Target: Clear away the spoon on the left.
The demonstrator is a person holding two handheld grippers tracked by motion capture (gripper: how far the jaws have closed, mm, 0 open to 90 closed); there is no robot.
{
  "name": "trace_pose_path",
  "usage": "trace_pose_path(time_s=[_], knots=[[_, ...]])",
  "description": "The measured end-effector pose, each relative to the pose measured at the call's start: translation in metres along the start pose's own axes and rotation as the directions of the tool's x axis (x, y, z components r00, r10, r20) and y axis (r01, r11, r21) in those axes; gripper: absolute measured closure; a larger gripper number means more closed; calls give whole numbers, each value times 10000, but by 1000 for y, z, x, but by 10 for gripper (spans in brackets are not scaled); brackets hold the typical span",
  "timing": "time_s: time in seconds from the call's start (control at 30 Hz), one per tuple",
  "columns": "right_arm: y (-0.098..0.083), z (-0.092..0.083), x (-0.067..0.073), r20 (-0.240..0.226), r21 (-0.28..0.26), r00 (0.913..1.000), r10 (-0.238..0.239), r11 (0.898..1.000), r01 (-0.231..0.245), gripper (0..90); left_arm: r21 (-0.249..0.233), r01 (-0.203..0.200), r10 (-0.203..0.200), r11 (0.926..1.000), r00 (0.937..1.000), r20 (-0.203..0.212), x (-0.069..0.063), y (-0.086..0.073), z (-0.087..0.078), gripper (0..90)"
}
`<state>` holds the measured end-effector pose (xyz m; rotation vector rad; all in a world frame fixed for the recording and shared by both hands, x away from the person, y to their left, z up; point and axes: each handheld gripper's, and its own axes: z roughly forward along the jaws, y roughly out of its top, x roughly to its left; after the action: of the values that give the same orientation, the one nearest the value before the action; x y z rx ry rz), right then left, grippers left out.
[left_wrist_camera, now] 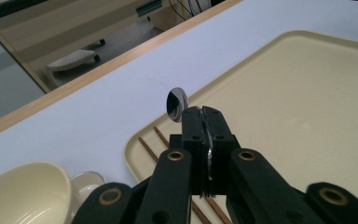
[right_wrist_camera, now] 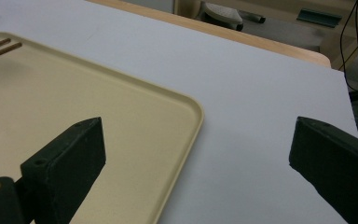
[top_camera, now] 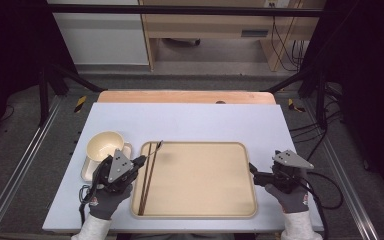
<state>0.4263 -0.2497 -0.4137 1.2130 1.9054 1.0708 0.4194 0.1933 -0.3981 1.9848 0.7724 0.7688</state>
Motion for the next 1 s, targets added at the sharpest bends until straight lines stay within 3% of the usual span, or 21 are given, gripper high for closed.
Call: trace_pose_path(time_s=[0.17, 0.43, 1.0], knots=[[0, 1, 0, -1, 2, 10000, -28, 10000, 28, 37, 436, -536, 540, 9976, 9985, -67, -10, -2, 14, 888], [-1, 3, 2, -73, 90, 10000, -51, 9999, 51, 37, 740, -574, 575, 9956, 9983, 8, -10, -7, 26, 888], [-2, 7, 4, -89, 228, 9999, -146, 9996, 148, 38, 1059, -1006, 1055, 9893, 9935, -417, -14, -12, 40, 882]])
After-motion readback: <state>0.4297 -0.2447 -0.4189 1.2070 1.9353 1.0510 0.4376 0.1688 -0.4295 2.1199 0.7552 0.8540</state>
